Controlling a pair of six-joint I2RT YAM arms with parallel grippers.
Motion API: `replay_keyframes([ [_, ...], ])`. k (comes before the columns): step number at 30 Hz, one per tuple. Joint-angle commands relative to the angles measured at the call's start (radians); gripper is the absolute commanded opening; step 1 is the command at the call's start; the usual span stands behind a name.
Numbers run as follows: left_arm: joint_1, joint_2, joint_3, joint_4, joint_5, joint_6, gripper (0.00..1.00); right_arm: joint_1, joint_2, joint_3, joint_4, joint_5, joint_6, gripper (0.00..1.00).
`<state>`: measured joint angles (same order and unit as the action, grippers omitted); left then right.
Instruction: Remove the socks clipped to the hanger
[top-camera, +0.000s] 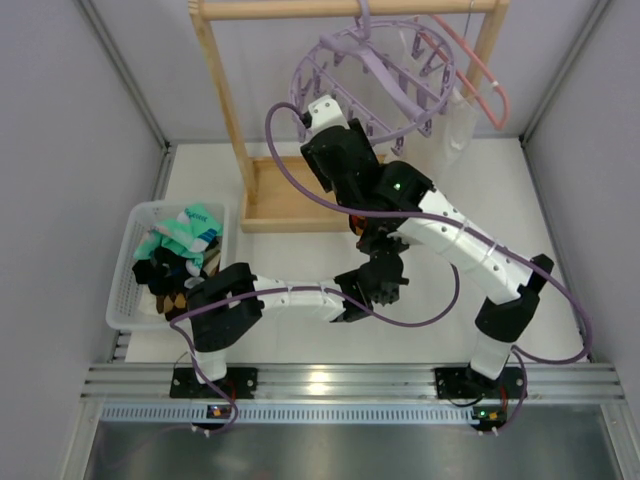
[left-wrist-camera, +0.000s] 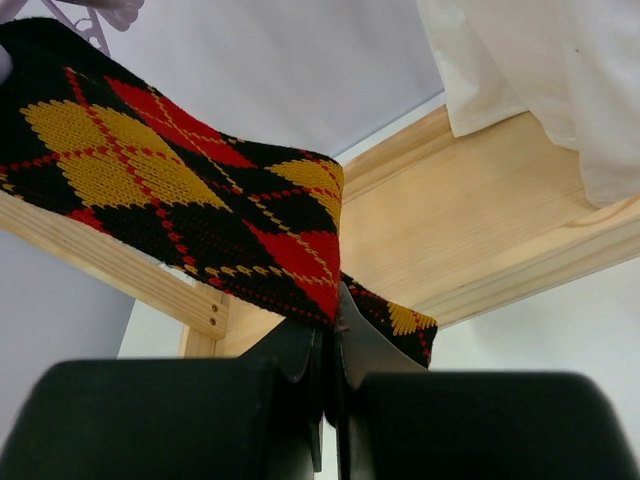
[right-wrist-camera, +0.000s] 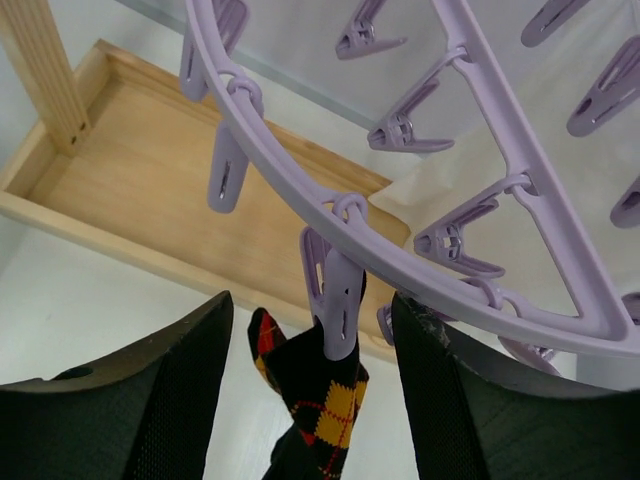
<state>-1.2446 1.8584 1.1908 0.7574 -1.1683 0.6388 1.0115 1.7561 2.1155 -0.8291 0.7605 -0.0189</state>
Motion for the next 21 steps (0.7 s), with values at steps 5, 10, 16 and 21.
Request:
replay_keyframes([
  [5,-0.007,-0.033,0.021,0.028,0.016,-0.005,0.00,-0.004,0.054,0.043,0.083,0.155,-0.042,0.57],
  [10,-0.009,-0.036,0.021,0.029,0.032,-0.011,0.00,0.015,0.069,-0.001,0.163,0.267,-0.084,0.54],
  [16,0.010,-0.031,0.003,0.028,0.024,-0.054,0.00,0.061,-0.007,-0.071,0.231,0.254,-0.075,0.53],
  [21,0.091,-0.122,-0.117,0.023,0.001,-0.181,0.00,0.076,-0.059,-0.077,0.179,0.149,-0.020,0.56],
])
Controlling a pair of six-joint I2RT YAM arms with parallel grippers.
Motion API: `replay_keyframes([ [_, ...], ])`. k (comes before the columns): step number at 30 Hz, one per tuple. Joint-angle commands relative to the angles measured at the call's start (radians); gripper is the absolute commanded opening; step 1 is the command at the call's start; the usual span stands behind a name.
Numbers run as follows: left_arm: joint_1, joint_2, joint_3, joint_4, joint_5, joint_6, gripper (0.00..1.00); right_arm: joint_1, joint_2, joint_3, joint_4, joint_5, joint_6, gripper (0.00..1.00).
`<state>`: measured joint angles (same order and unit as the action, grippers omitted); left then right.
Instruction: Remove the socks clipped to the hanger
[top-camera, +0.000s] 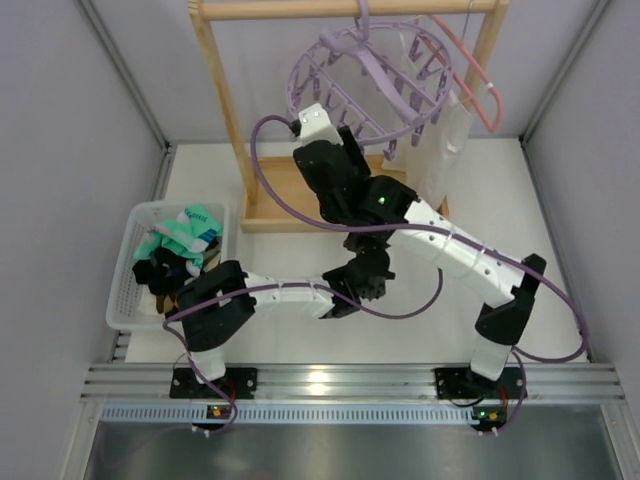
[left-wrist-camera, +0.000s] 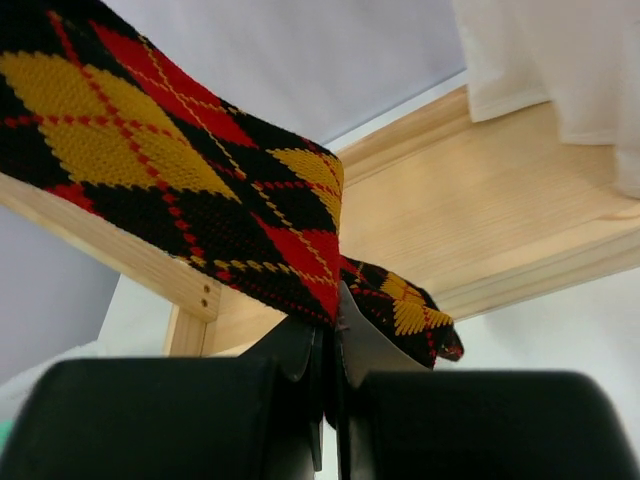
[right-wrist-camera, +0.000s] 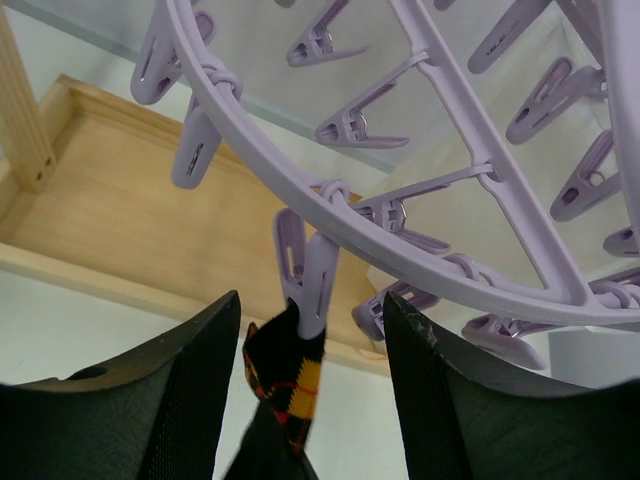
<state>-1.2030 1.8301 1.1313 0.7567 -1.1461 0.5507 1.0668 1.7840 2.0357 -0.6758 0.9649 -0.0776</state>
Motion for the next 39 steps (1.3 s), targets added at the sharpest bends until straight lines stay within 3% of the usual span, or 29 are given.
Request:
replay_keyframes([
  [1,0.065,-0.110,-0.076,0.023,-0.020,-0.116,0.00,0.019,-0.106,-0.002,0.019,-0.086,0.056,0.57],
  [10,0.290,-0.339,-0.240,-0.098,-0.064,-0.276,0.00,0.012,-0.172,0.009,0.002,-0.343,0.125,0.67],
  [14,0.391,-0.504,-0.249,-0.404,-0.021,-0.486,0.00,0.001,-0.153,0.055,-0.018,-0.400,0.134,0.68],
  [17,0.485,-0.584,-0.245,-0.543,-0.021,-0.600,0.00,-0.004,-0.152,0.075,-0.021,-0.426,0.142,0.68],
  [24,0.583,-0.703,-0.205,-0.723,0.006,-0.728,0.00,-0.005,-0.141,0.112,-0.036,-0.448,0.156,0.68],
  [29,0.597,-0.772,-0.206,-0.732,0.017,-0.716,0.00,-0.004,-0.141,0.113,-0.048,-0.457,0.162,0.68],
  [37,0.573,-0.847,-0.280,-0.715,0.432,-0.822,0.00,-0.007,-0.155,0.107,-0.054,-0.469,0.170,0.69],
  [39,0.545,-0.858,-0.297,-0.660,0.476,-0.807,0.00,-0.011,-0.161,0.104,-0.059,-0.485,0.173,0.69],
])
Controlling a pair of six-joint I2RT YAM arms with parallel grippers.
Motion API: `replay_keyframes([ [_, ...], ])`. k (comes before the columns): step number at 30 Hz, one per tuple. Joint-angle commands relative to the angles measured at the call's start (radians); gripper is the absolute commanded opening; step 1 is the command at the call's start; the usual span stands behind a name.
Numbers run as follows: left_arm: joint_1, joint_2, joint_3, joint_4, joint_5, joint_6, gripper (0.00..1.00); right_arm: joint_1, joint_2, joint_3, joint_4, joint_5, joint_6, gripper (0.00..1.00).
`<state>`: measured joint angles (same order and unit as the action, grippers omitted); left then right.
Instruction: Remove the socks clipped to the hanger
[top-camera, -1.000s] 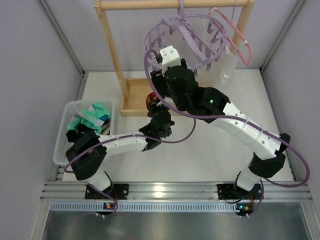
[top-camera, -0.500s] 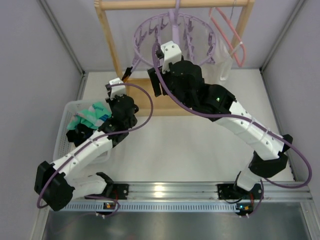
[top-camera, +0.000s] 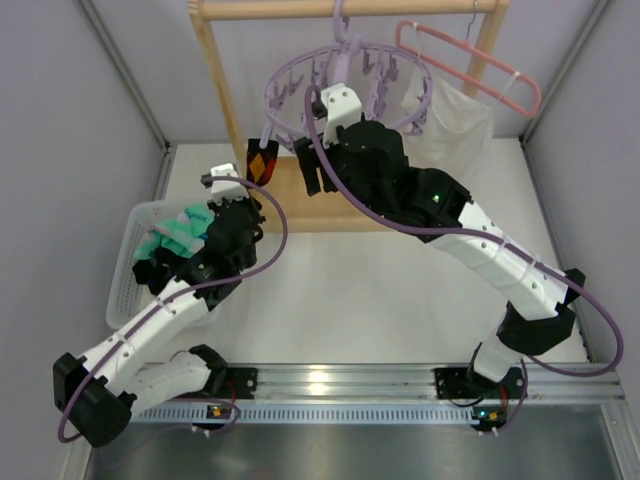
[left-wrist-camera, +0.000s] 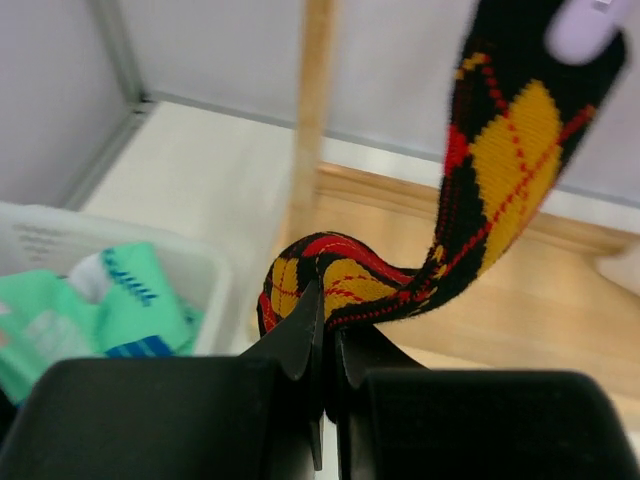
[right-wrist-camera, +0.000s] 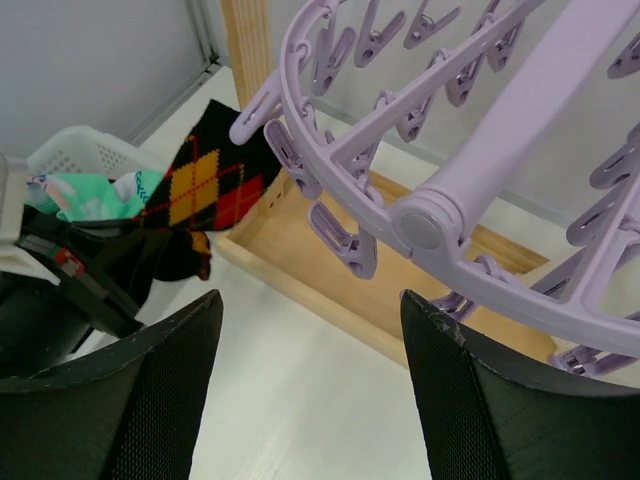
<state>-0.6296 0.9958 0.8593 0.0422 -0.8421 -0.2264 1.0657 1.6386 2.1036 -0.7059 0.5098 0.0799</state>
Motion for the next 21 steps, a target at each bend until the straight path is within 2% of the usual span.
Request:
replay_keyframes([
  [1,-0.042,-0.042,-0.048,0.073,0.216,-0.025,0.00,-0.012,-0.020,0.035,-0.033,-0.037,0.018,0.70],
  [5,-0.131,-0.088,-0.107,0.168,0.291,-0.014,0.00,-0.013,-0.031,0.030,-0.043,-0.063,0.021,0.69],
  [9,-0.217,-0.106,-0.144,0.241,0.272,0.004,0.00,-0.013,-0.040,0.024,-0.064,-0.096,0.030,0.69],
  [12,-0.289,-0.079,-0.134,0.257,0.197,0.031,0.00,-0.013,-0.052,0.004,-0.061,-0.122,0.034,0.69],
  [16,-0.358,0.036,-0.077,0.255,0.089,0.065,0.00,-0.013,-0.048,0.010,-0.066,-0.160,0.029,0.68],
  [21,-0.438,0.174,0.020,0.258,-0.017,0.102,0.00,-0.013,0.009,0.108,-0.125,-0.149,0.006,0.67],
])
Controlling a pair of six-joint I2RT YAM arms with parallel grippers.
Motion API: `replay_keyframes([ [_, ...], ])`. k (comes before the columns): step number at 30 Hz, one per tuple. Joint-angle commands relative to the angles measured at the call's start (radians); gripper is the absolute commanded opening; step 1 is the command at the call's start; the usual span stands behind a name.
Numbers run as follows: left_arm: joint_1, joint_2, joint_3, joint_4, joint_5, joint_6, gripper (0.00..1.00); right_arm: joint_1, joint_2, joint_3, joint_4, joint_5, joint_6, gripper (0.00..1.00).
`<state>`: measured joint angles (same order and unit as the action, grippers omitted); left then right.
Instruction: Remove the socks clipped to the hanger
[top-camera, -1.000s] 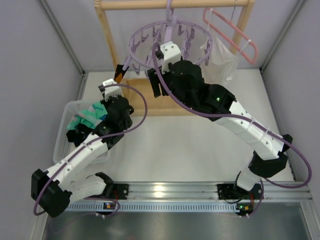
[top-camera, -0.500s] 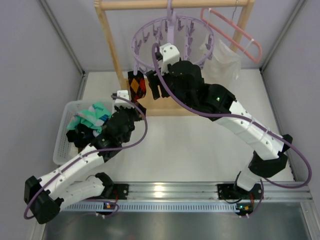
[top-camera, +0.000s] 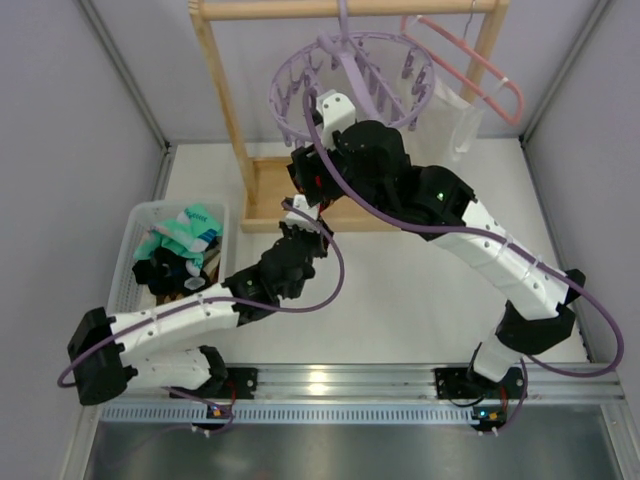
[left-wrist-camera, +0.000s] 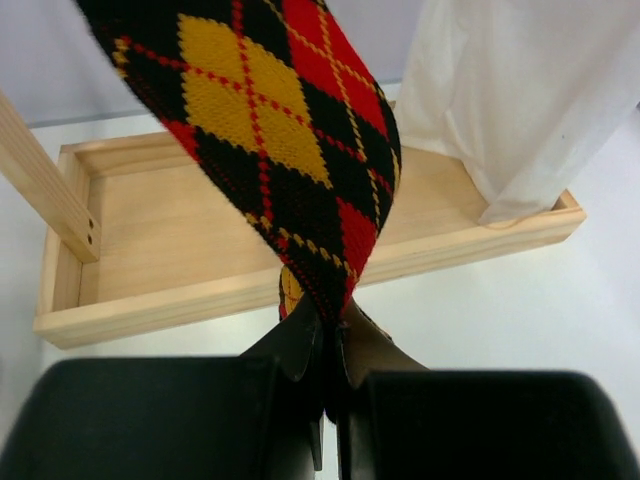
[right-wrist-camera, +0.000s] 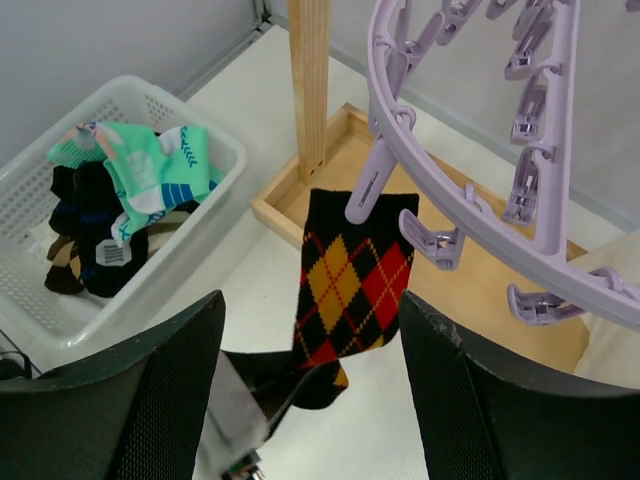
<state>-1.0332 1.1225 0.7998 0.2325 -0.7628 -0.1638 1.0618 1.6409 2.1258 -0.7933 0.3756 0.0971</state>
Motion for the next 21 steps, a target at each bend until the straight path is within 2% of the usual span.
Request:
replay_keyframes([
  [1,-0.044,0.090,0.116,0.068,-0.105,0.046,0.00,-0.011,0.014,0.098,-0.058,-0.014,-0.016,0.67],
  [9,-0.108,0.358,0.334,0.076,-0.334,0.155,0.00,-0.031,-0.016,0.095,-0.095,0.115,-0.019,0.67],
  [11,-0.108,0.446,0.378,0.091,-0.392,0.234,0.00,-0.036,-0.023,0.106,-0.112,0.143,-0.026,0.67],
  [15,-0.108,0.595,0.514,0.103,-0.441,0.332,0.00,-0.036,-0.006,0.152,-0.162,0.184,-0.037,0.65],
  [21,-0.108,0.730,0.659,0.103,-0.464,0.451,0.00,-0.034,0.083,0.215,-0.221,0.223,-0.048,0.63],
])
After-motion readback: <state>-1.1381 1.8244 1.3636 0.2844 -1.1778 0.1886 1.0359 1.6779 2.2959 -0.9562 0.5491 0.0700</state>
